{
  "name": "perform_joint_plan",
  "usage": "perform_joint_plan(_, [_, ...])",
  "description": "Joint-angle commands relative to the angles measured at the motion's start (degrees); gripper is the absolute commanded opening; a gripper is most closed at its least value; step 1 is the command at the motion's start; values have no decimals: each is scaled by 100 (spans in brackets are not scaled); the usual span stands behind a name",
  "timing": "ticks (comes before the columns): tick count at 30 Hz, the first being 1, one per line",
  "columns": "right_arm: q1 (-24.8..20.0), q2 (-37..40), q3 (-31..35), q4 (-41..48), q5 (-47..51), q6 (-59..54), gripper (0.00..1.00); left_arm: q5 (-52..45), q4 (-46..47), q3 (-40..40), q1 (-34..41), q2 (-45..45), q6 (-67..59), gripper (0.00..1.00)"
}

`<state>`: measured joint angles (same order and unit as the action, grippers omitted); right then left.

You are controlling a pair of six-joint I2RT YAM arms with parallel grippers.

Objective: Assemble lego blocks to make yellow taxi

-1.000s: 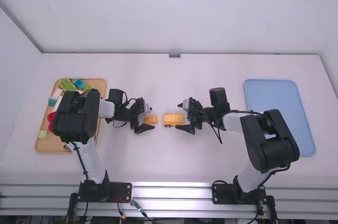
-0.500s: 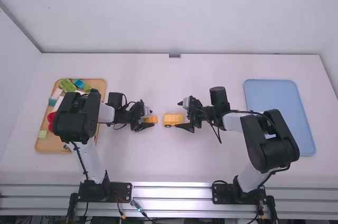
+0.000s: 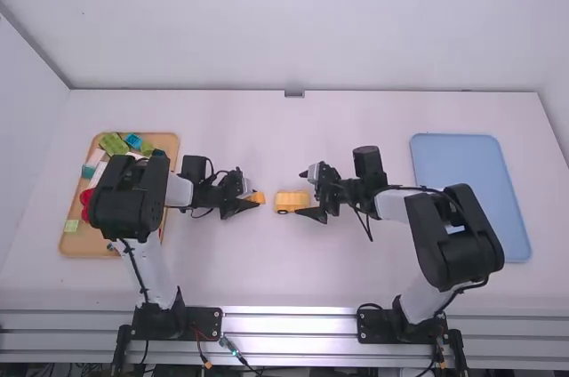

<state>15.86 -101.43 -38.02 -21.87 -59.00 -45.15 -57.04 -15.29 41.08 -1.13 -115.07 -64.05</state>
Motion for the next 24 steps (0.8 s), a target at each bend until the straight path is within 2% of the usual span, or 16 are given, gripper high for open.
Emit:
perform_joint_plan(1, [20, 136, 50, 76, 83, 26, 99, -55, 17, -33, -2, -98, 17, 30])
perform_joint_plan(10, [151, 20, 96, 197, 439, -9, 99, 151, -330, -33, -2, -48, 446, 25])
perform_joint_plan(14, [142, -444, 142, -229, 332, 2, 99, 247, -330, -9, 0, 15, 595, 26])
perform_joint_plan(19, [153, -1244, 140, -1259, -52, 35, 99, 260, -168, -26, 59, 269, 592, 25])
perform_joint_plan(24, [133, -1694, 133, -1856, -120, 37, 99, 275, -50, -26, 170, 494, 595, 24])
